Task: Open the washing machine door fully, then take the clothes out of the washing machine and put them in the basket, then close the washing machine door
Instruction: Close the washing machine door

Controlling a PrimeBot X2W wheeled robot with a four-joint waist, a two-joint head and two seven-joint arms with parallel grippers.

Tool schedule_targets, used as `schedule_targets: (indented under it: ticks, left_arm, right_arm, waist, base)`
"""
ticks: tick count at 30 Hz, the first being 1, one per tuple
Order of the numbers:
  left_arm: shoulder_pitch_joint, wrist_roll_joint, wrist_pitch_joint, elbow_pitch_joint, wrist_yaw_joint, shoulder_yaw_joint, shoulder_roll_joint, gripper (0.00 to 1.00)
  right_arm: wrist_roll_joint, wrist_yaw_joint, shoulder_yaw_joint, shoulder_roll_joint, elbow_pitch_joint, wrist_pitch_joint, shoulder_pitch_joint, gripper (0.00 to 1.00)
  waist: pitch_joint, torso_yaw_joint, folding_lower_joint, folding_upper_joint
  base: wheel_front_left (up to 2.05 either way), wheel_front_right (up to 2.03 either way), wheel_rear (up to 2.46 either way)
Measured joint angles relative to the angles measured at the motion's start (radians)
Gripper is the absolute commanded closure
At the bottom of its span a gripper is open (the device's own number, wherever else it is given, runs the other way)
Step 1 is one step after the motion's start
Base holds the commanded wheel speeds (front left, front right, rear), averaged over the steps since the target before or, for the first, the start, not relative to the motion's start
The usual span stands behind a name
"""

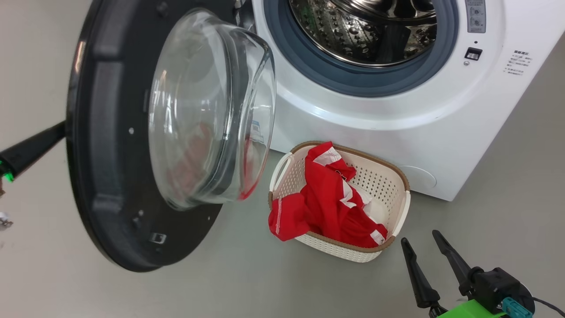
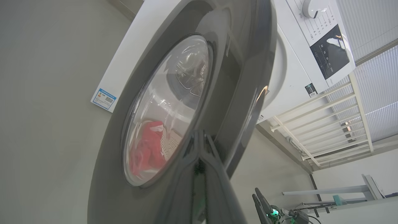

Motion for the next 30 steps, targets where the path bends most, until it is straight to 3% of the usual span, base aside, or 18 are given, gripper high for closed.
schedule_targets:
  ticks: [14, 30]
  left_arm:
    - [0.016, 0.001, 0.046, -0.217, 0.000, -0.052, -0.044, 1.00]
    - [0.013, 0.047, -0.014, -0.315, 0.000, -0.130, -0.100, 1.00]
  right_arm:
    - [0.003, 0.000, -0.003, 0.000, -0.008, 0.000, 0.000, 0.00]
    - [0.038, 0.000, -0.008, 0.001, -0.018, 0.000, -0.005, 0.00]
  waist:
    - [0.013, -0.062, 0.0000, 0.0000]
    - [0.037, -0.155, 0.0000, 0.0000]
  base:
    - [0.00, 0.00, 0.00]
    - [0.00, 0.00, 0.00]
